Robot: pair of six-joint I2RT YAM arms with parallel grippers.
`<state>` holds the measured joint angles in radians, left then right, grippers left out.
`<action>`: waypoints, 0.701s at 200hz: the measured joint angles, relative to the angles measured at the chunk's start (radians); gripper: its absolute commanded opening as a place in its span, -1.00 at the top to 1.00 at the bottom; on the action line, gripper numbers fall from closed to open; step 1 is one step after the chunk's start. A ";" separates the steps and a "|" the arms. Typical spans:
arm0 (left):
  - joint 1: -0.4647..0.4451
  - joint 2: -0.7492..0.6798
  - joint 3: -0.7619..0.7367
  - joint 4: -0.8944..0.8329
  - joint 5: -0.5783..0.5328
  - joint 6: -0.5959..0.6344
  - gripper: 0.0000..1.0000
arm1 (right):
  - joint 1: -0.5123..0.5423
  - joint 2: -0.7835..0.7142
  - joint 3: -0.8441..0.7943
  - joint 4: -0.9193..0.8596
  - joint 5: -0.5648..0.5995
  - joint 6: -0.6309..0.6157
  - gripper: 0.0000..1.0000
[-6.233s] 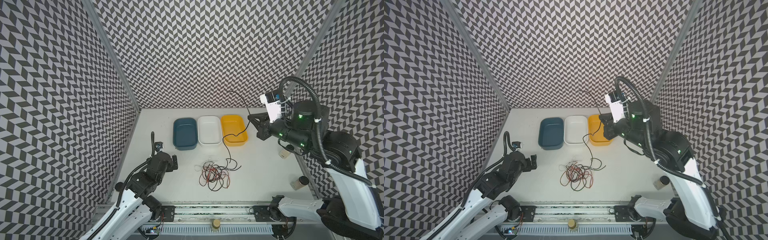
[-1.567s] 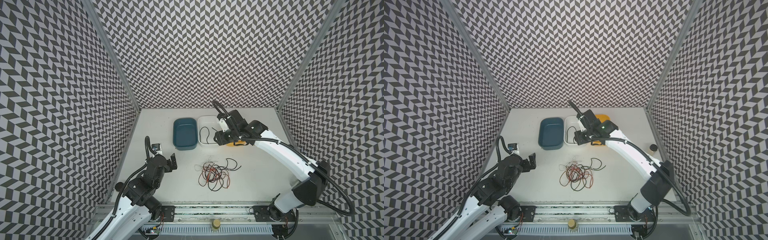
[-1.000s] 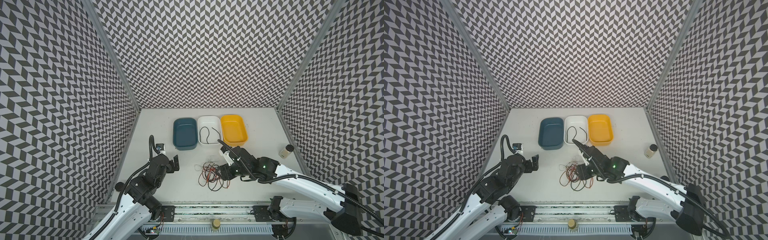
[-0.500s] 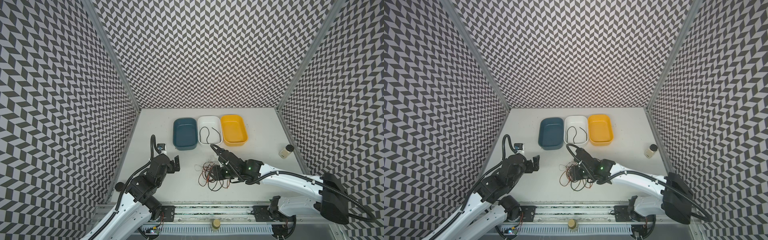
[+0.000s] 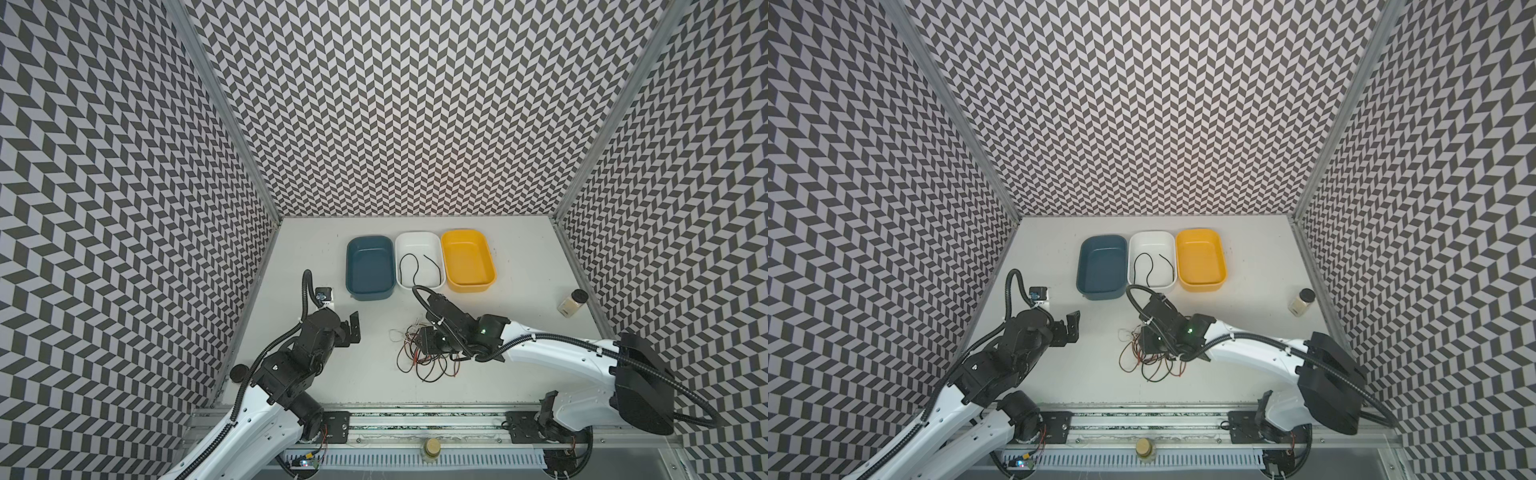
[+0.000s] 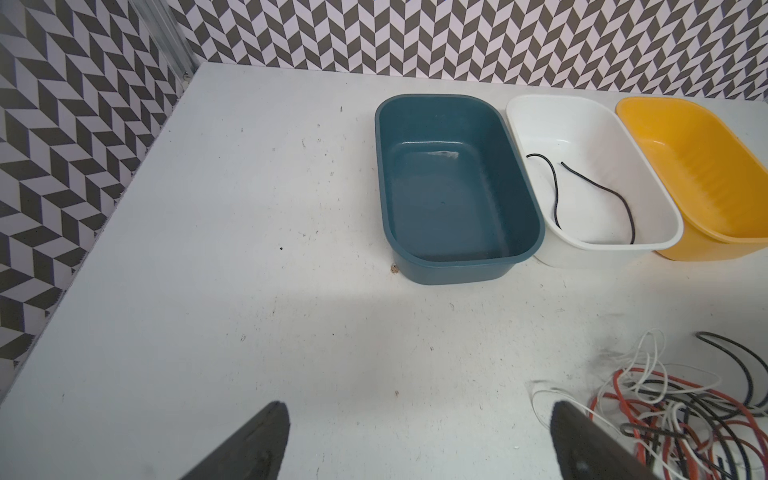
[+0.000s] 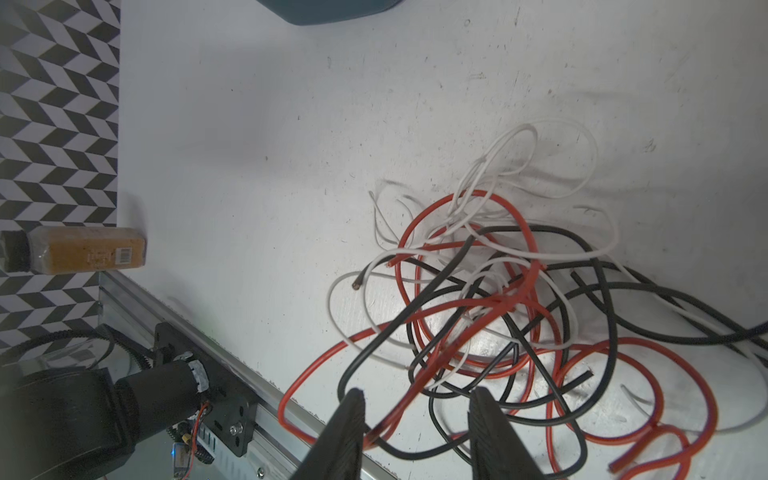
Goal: Untangle the cables
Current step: 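Move the right gripper back over the wire pile and lower toward it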
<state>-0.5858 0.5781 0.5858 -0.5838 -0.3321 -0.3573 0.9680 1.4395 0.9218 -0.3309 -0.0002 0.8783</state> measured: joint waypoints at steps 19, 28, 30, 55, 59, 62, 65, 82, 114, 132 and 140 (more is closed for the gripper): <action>-0.005 0.000 0.000 0.000 -0.001 0.001 -1.00 | -0.008 0.010 0.006 0.001 0.000 -0.003 0.41; -0.008 0.000 0.000 0.000 -0.002 0.002 -1.00 | -0.011 0.010 0.006 0.001 0.001 -0.005 0.44; -0.009 -0.001 0.000 0.000 -0.002 0.002 -1.00 | -0.011 0.010 0.006 0.002 0.001 -0.006 0.44; -0.020 -0.005 0.000 0.000 -0.009 0.004 -1.00 | -0.013 0.010 0.006 0.002 0.001 -0.006 0.55; -0.022 -0.007 -0.001 0.000 -0.011 0.005 -1.00 | -0.013 0.010 0.006 0.002 0.001 -0.006 0.56; -0.023 -0.008 -0.002 0.000 -0.012 0.005 -1.00 | -0.013 0.010 0.006 0.002 0.001 -0.007 0.57; -0.025 -0.009 -0.002 0.000 -0.013 0.005 -1.00 | -0.013 0.010 0.006 0.002 0.001 -0.006 0.58; -0.033 -0.010 -0.004 0.000 -0.020 0.006 -1.00 | -0.013 0.010 0.006 0.002 0.001 -0.014 0.62; -0.050 -0.010 -0.004 0.000 -0.032 0.009 -1.00 | -0.013 0.013 0.006 0.005 0.001 -0.015 0.60; -0.060 -0.010 -0.004 0.000 -0.036 0.009 -1.00 | -0.013 0.026 0.006 0.013 -0.003 -0.016 0.60; -0.065 -0.010 -0.004 -0.001 -0.039 0.009 -1.00 | -0.014 0.032 0.006 0.014 -0.005 -0.018 0.60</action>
<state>-0.6506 0.5682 0.5819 -0.5846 -0.3714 -0.3485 0.9535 1.4719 0.9276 -0.3168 -0.0055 0.8608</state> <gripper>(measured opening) 0.998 0.201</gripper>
